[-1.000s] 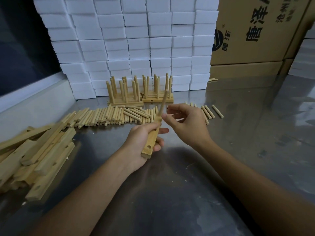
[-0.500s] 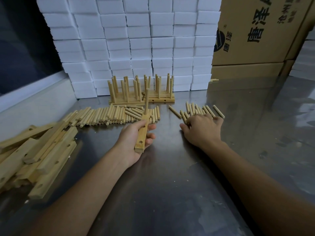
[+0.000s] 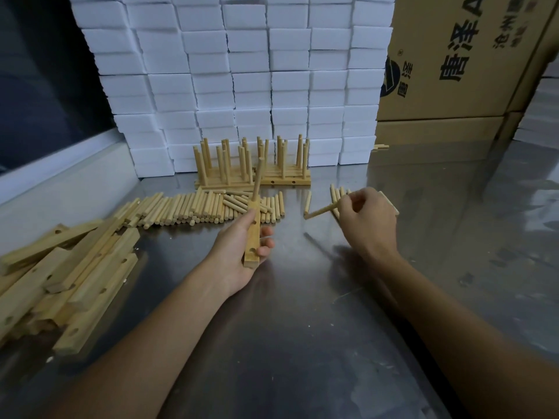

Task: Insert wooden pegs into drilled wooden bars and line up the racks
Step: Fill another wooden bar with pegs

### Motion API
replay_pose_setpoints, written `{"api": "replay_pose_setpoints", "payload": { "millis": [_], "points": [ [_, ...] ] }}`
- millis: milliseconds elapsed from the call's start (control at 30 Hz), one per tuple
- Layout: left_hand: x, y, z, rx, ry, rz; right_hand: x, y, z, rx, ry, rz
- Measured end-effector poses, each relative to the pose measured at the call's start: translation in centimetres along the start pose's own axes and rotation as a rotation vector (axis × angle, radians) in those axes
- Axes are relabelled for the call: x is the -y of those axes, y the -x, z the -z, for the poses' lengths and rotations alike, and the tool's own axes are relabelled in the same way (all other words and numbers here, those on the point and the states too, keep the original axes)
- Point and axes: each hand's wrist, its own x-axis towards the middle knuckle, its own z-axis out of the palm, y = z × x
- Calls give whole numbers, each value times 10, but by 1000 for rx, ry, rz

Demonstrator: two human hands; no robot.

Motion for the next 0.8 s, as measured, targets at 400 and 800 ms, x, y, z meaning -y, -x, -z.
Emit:
{"api": "replay_pose_setpoints", "payload": {
  "millis": [400, 800],
  "points": [
    [2, 0, 6, 66, 36, -27, 18, 16, -1, 405, -730, -398],
    [4, 1, 5, 37, 99, -22, 23, 16, 5, 380, -983, -557]
  ]
}}
